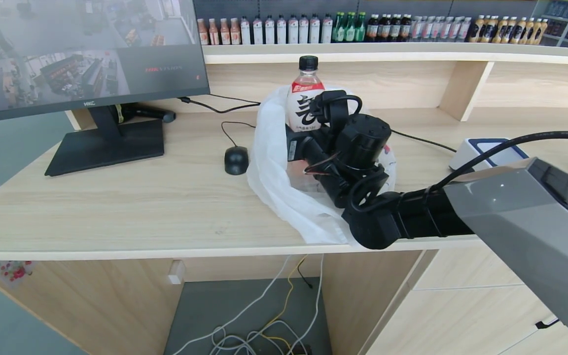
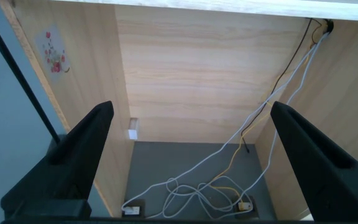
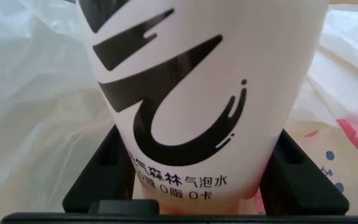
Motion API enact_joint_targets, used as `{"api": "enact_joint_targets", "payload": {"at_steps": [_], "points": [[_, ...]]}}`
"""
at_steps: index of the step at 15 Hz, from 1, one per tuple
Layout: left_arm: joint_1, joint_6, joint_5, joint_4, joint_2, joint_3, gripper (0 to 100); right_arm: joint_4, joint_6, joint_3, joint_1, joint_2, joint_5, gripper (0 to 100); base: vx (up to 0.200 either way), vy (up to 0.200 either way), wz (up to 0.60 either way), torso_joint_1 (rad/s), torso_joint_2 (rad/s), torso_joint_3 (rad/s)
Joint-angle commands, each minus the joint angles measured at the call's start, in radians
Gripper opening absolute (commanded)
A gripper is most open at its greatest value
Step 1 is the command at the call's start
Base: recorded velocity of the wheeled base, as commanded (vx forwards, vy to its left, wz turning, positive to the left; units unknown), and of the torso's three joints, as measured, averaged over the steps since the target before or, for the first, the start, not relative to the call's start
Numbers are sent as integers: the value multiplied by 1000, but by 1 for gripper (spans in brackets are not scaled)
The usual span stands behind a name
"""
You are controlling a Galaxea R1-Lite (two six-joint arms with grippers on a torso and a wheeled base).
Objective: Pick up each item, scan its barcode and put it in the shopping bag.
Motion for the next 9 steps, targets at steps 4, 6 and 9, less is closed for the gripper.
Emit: {"api": "enact_joint_targets", "payload": {"at_steps": [4,6,9], "points": [[0,0,0,0,0,0,100,1,-2,1,2,-1,-4,0,0,0,0,0,0,0],[0,0,0,0,0,0,100,1,-2,1,2,-3,-9,0,0,0,0,0,0,0],[0,0,0,0,0,0,100,1,-3,2,1,-3,-11,0,0,0,0,0,0,0]]}}
